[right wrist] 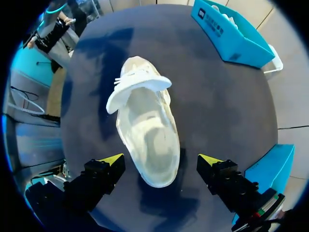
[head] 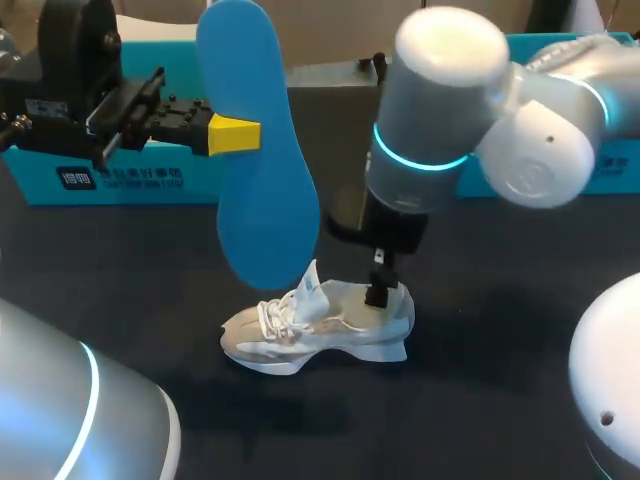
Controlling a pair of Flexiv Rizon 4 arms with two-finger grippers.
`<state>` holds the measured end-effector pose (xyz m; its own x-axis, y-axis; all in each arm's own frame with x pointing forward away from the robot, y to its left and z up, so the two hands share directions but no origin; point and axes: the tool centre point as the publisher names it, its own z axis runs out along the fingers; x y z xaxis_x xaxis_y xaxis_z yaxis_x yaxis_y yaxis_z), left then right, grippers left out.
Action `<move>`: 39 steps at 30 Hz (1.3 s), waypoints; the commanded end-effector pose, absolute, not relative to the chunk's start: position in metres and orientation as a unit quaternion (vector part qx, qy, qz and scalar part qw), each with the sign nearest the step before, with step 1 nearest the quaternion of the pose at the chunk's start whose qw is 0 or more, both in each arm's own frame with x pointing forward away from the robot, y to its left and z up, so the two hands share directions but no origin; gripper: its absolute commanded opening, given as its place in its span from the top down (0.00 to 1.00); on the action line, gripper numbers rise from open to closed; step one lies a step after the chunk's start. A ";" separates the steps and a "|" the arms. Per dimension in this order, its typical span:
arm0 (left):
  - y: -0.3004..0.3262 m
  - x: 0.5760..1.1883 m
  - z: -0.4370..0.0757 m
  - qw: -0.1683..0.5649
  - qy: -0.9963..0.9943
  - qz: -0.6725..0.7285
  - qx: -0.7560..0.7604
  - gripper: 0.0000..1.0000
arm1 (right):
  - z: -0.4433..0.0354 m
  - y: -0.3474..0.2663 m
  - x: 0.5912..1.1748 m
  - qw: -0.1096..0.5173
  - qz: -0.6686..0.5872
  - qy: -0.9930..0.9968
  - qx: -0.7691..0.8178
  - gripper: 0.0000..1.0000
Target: Take the shoe out of the shoebox, open the shoe tongue, remove and reinsert the insole, then place the shoe into the shoebox
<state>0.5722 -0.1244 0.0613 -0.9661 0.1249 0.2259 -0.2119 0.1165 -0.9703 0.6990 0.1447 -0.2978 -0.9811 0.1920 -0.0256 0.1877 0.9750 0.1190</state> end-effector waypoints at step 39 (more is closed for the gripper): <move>-0.126 0.574 0.062 0.128 -0.737 0.663 0.029 1.00 | -0.375 0.170 0.712 -0.032 -0.009 0.997 0.071 1.00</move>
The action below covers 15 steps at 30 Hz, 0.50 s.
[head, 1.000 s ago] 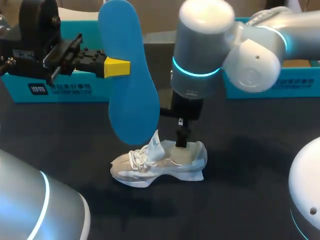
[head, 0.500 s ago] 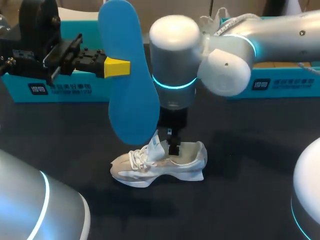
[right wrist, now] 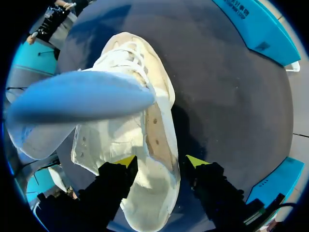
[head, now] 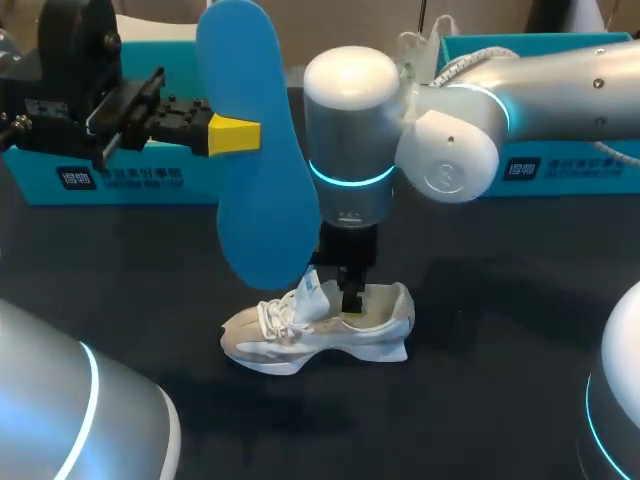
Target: Take the shoe out of the shoebox, open the shoe tongue, remove and reinsert the insole, then place the shoe into the shoebox
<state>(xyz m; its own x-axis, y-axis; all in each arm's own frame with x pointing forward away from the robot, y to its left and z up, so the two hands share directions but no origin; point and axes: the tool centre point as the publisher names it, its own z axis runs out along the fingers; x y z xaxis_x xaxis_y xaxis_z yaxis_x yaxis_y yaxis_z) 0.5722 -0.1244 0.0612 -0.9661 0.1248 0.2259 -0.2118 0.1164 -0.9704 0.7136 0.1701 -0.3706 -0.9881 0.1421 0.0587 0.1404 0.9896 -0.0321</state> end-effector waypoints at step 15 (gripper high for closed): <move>-0.126 0.574 0.062 0.128 -0.737 0.663 0.029 1.00 | -0.349 0.173 0.702 0.012 -0.008 -0.994 -0.109 1.00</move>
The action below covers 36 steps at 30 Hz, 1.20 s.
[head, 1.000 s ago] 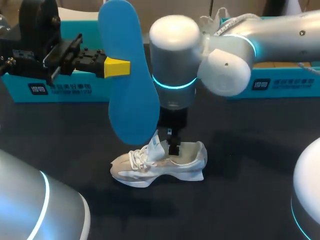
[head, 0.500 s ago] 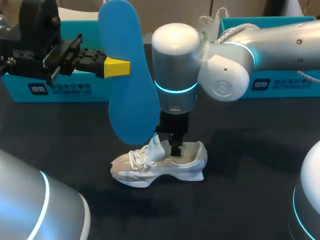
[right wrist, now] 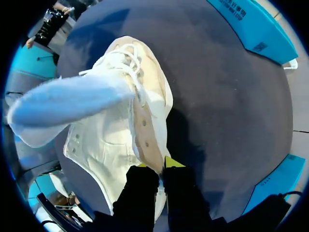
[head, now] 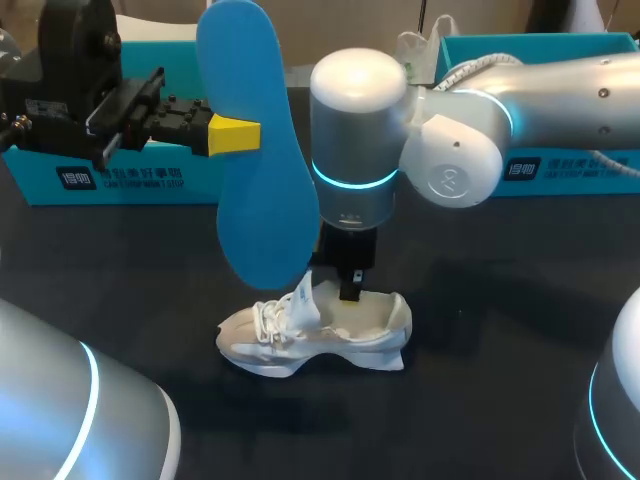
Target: Take the shoe out of the shoebox, open the shoe tongue, remove and reinsert the insole, then place the shoe into the shoebox
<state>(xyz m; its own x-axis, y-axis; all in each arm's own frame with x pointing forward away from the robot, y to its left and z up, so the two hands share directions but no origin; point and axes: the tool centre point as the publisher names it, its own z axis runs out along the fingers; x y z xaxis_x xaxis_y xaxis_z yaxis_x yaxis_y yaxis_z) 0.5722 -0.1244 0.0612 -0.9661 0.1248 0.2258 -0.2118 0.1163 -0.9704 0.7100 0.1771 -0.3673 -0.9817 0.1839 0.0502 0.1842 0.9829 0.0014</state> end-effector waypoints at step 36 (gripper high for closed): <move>-0.126 0.574 0.062 0.128 -0.737 0.663 0.029 1.00 | -0.309 0.166 0.662 0.028 -0.070 -0.777 -0.625 1.00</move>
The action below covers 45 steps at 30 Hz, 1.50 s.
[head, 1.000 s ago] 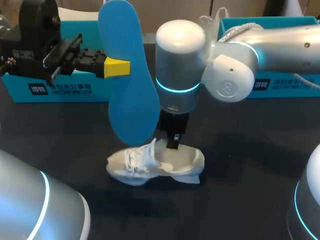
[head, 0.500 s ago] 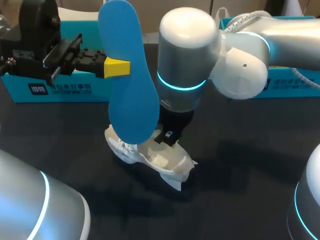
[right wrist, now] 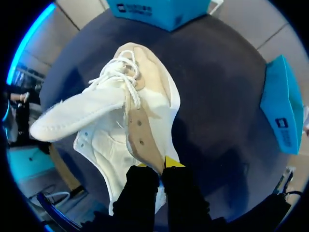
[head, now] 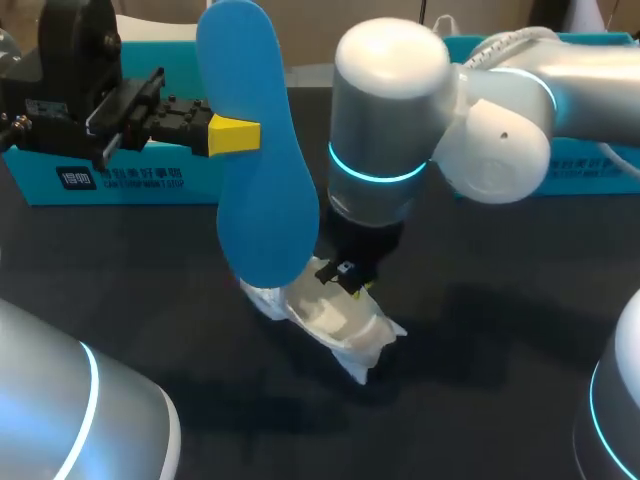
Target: Take the shoe out of the shoebox, open the shoe tongue, remove and reinsert the insole, then place the shoe into the shoebox
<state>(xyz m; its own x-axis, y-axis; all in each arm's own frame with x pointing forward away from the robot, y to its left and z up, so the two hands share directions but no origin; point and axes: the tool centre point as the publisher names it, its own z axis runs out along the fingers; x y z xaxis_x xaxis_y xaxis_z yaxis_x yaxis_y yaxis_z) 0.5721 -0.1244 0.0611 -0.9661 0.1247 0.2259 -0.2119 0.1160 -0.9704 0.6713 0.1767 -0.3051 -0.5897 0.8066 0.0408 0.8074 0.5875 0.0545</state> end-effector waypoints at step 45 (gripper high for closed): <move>-0.126 0.574 0.062 0.128 -0.737 0.663 0.029 1.00 | -0.390 0.153 0.677 0.106 -0.126 -0.741 -0.651 1.00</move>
